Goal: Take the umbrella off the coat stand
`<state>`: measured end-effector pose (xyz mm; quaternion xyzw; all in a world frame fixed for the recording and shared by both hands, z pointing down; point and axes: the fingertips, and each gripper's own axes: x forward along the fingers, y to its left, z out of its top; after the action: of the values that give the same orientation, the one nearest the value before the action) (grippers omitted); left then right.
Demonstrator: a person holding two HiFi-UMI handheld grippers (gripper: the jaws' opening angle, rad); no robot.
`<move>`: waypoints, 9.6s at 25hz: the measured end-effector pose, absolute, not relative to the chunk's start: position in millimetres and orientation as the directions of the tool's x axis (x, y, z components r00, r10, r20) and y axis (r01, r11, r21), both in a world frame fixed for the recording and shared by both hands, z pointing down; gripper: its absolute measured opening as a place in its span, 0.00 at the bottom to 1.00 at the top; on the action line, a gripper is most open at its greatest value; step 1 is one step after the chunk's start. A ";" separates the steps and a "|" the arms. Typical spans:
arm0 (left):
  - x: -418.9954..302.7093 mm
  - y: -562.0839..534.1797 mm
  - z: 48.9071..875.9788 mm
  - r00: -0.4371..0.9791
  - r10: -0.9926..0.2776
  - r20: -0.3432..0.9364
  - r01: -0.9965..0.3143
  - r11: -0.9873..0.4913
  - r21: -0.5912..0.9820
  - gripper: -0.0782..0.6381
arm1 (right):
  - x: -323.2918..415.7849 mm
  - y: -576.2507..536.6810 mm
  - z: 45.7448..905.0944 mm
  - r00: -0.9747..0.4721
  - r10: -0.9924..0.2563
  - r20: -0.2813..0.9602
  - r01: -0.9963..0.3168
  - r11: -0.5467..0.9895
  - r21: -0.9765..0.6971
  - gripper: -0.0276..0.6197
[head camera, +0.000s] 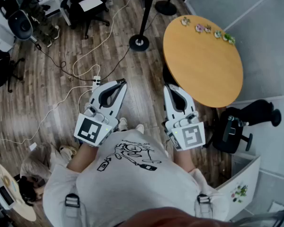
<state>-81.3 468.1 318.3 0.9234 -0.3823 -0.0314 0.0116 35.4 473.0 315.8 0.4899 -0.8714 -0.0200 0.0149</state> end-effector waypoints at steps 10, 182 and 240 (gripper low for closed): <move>-107.5 458.1 320.3 0.710 -0.703 -0.043 -0.702 -0.711 0.042 0.13 | 15.6 460.3 315.7 -0.493 -0.870 -0.009 -0.870 0.492 0.026 0.07; -44.6 -244.6 333.0 0.696 -0.717 0.028 -0.715 -0.690 0.114 0.13 | 73.5 -238.7 322.8 -0.537 -0.841 0.061 -0.843 0.538 -0.005 0.07; 19.2 -346.6 379.7 0.698 -0.712 0.075 -0.715 -0.690 0.113 0.37 | 114.6 -235.3 315.4 -0.497 -0.867 0.038 -0.867 0.498 0.000 0.07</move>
<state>19.2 -346.6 379.7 0.9190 -0.3883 0.0124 0.0670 114.6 -235.3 315.4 0.5010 -0.8652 0.0094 0.0165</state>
